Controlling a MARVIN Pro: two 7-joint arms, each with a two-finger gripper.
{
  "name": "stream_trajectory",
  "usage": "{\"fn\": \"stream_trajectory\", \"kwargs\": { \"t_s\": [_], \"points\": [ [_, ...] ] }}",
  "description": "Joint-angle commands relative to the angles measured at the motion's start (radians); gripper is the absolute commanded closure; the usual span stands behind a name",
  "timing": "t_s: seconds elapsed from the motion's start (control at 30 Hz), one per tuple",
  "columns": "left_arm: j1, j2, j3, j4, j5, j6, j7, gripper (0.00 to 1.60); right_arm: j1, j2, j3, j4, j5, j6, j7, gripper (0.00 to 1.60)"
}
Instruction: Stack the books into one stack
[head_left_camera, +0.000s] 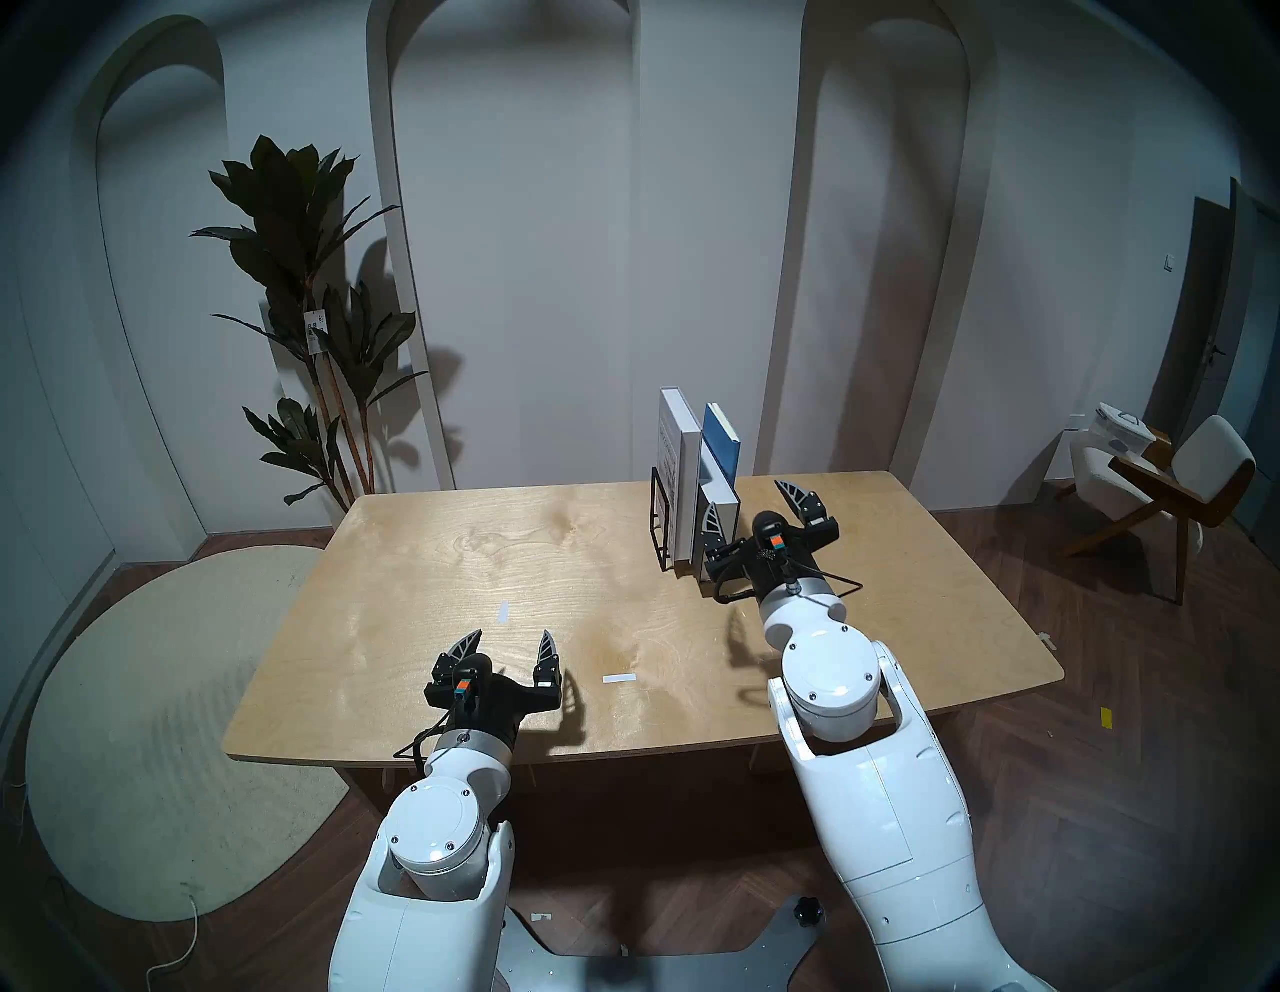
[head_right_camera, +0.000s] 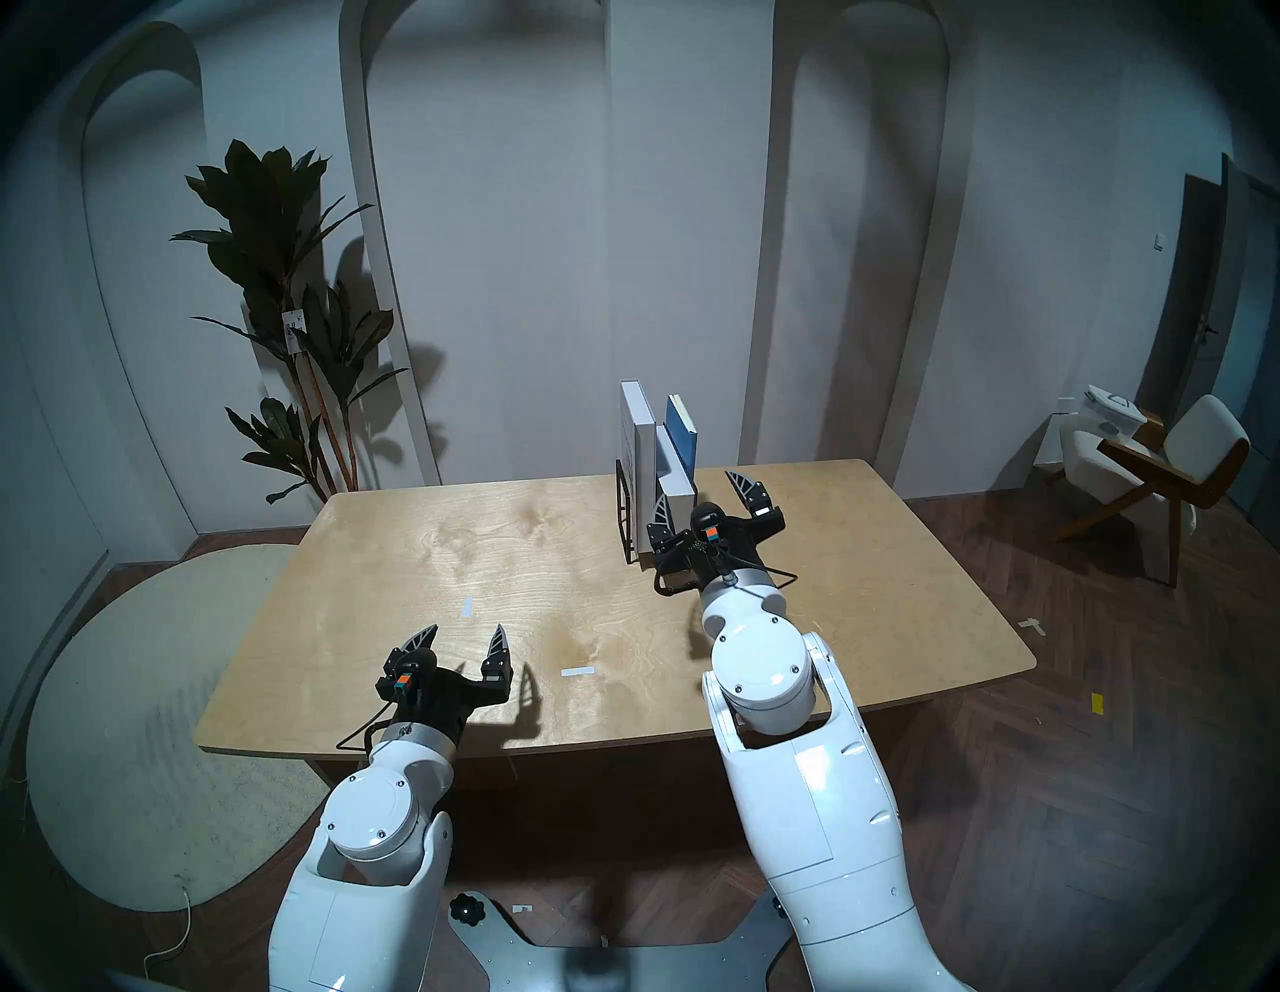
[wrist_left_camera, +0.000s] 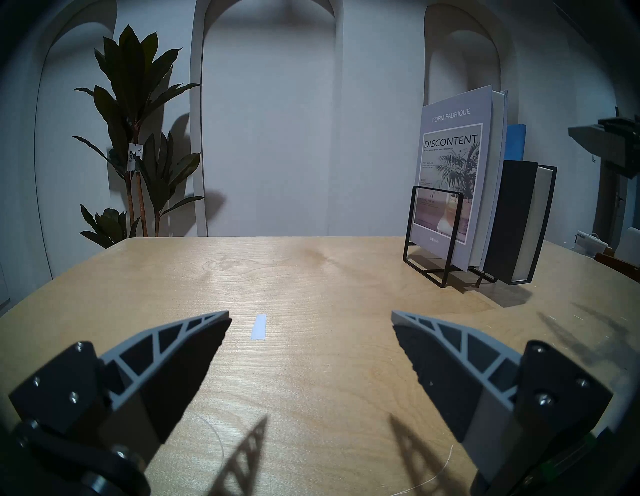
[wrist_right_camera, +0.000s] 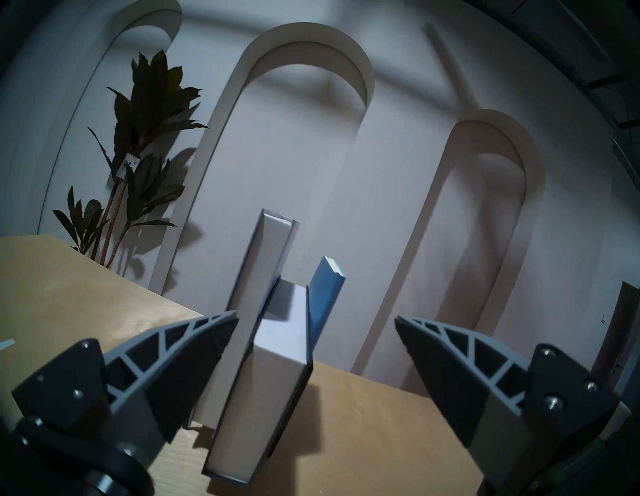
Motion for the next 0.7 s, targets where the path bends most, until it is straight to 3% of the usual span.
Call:
{"fn": "stream_trajectory", "kwargs": {
  "t_s": [0.0,0.23,0.67],
  "points": [
    [-0.007,-0.001,-0.001,-0.017,-0.001,-0.005,0.001,0.00,0.122,-0.018,0.012,0.056,0.016,-0.011,0.080,0.00],
    [-0.008,-0.002,-0.002,-0.015,0.001,-0.005,-0.001,0.00,0.180,-0.057,0.023,0.125,0.019,-0.013,0.108,0.00],
    [-0.007,-0.003,-0.004,-0.016,0.003,-0.006,-0.005,0.00,0.295,-0.064,0.030,0.300,-0.017,-0.045,0.167,0.00]
  ]
}}
